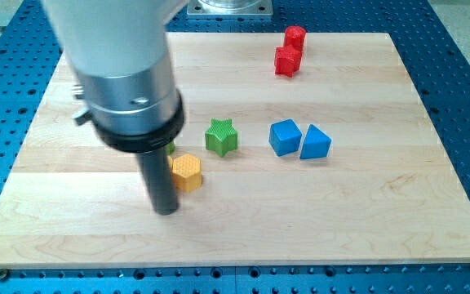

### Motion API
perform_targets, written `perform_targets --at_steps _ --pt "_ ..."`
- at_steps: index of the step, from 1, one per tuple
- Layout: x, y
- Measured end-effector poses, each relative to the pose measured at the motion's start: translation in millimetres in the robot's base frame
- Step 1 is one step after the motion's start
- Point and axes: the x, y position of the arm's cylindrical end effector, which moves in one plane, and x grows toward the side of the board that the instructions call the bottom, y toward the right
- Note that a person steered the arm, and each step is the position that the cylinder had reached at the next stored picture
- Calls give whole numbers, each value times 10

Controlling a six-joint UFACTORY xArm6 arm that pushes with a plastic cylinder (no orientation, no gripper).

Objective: Separate the yellow blocks from each other

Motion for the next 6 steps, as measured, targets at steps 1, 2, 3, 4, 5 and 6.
perform_targets --at_steps 1,2,3,4,5,6 --pt "-248 301" --pt "-367 53" --pt "-253 -865" --pt "-38 -1188" --pt "132 -1313" --pt "-148 -1684"
